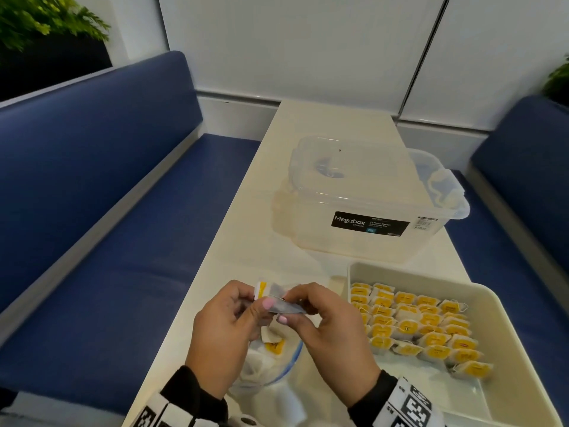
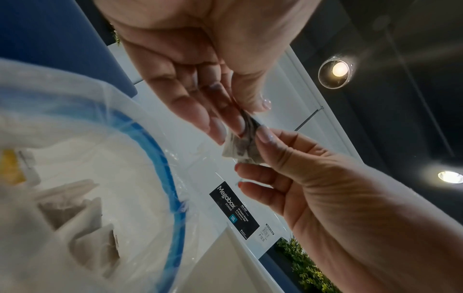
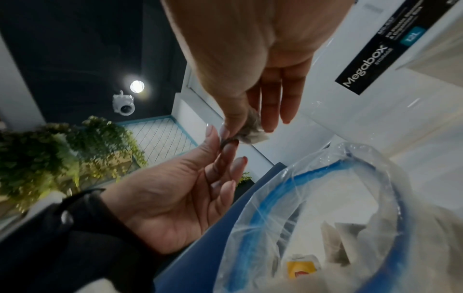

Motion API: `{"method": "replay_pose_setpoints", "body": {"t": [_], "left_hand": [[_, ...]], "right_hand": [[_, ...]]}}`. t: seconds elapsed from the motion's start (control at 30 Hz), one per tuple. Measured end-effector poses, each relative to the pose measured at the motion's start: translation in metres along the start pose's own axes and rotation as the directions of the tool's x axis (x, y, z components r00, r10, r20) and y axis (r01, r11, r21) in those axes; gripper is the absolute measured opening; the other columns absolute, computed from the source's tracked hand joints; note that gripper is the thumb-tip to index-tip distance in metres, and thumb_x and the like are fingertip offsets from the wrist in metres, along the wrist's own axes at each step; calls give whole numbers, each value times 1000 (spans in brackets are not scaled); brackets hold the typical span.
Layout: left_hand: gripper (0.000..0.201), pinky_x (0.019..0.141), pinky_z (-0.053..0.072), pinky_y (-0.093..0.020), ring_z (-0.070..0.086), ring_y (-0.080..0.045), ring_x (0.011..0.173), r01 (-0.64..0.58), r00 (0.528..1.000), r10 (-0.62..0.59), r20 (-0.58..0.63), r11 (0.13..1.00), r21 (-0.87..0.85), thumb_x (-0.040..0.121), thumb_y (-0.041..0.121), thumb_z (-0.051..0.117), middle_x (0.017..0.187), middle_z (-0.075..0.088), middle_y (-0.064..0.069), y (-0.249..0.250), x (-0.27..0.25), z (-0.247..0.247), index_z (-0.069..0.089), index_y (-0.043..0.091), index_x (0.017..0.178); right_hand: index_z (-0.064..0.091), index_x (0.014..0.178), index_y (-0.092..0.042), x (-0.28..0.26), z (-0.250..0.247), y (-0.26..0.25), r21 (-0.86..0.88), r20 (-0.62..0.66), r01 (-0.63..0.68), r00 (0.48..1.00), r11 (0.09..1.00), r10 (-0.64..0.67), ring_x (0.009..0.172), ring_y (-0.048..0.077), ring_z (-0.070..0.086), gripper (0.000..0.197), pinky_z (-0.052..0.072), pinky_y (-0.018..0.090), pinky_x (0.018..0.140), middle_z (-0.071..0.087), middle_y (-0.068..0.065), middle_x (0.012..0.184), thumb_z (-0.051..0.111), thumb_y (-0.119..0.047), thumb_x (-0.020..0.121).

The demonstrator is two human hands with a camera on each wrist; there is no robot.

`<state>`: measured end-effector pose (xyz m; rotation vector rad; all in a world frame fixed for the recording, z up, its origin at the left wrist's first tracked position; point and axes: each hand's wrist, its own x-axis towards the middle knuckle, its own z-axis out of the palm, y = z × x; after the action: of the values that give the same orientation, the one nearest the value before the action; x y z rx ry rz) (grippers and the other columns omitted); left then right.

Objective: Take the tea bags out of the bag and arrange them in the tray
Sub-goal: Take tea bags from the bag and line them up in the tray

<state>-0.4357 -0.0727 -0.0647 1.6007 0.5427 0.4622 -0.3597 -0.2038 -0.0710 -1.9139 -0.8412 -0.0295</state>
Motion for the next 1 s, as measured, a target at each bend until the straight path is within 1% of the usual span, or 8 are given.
{"method": "replay_pose_setpoints", "body": {"t": [0.13, 0.27, 0.33, 0.43, 0.57, 0.7, 0.87, 1.0], "left_hand": [[16, 50, 52, -20, 70, -10, 68, -12, 1000, 13, -19, 1000, 17, 86, 29, 58, 73, 72, 1, 0, -1, 2, 61, 14, 80], [26, 53, 55, -22, 68, -8, 73, -55, 997, 56, -55, 998, 31, 80, 41, 54, 79, 70, 8, 3, -2, -1, 61, 17, 82], [26, 60, 56, -20, 67, -5, 76, -78, 997, 79, -15, 996, 43, 79, 43, 54, 81, 70, 13, 5, -2, -2, 63, 19, 84], [21, 71, 54, -19, 67, -7, 89, -125, 985, 127, 117, 992, -20, 83, 45, 65, 96, 71, 12, 10, -7, 3, 69, 24, 89], [27, 73, 51, -14, 66, -12, 95, -255, 948, 256, 192, 967, -29, 77, 46, 57, 106, 68, 8, 13, -11, 15, 68, 21, 78], [23, 63, 51, -18, 66, -19, 67, -323, 927, 317, 200, 946, -3, 87, 33, 63, 75, 66, -13, 17, -12, 22, 66, 11, 79], [25, 62, 49, -15, 65, -9, 68, -420, 893, 362, 267, 883, 207, 78, 48, 53, 73, 66, 9, 19, -12, 26, 66, 26, 76], [15, 58, 45, -8, 64, -5, 60, -488, 837, 389, 384, 849, 204, 83, 30, 63, 66, 64, 10, 24, -17, 43, 64, 21, 72]], "right_hand": [[57, 93, -37, -4, -5, 0, 32, -13, -63, 998, 997, 64, 81, 3, 62, 18, 49, 16, 71, 65, -20, 91, 63, -27, 79], [60, 92, -40, -6, -12, 5, 50, -61, -132, 989, 990, 135, 83, 0, 64, 17, 50, 18, 71, 66, -23, 92, 58, -24, 89], [65, 96, -32, -4, -16, 4, 166, -50, -199, 976, 966, 210, 81, 3, 65, 18, 53, 23, 71, 69, -16, 88, 57, -15, 92], [65, 95, -14, -1, -23, -6, 458, 38, -314, 941, 832, 335, 67, 7, 65, 14, 50, 19, 61, 72, -2, 78, 53, -7, 93], [61, 94, -12, -1, -30, -11, 519, 158, -345, 938, 782, 308, 66, 8, 64, 10, 46, 17, 59, 71, 0, 74, 52, -8, 94], [63, 89, -17, -7, -34, -8, 392, 196, -302, 950, 869, 242, 68, 3, 59, 5, 47, 18, 63, 67, -9, 75, 59, -20, 88], [57, 100, -32, -12, -60, -9, 63, 166, -258, 955, 964, 244, 78, 6, 57, 22, 48, 25, 69, 60, -19, 96, 52, -37, 78], [64, 96, -25, -7, -83, -12, -170, 197, -114, 969, 979, 147, 77, 7, 53, 11, 43, 24, 69, 60, -13, 83, 59, -32, 89]]}}
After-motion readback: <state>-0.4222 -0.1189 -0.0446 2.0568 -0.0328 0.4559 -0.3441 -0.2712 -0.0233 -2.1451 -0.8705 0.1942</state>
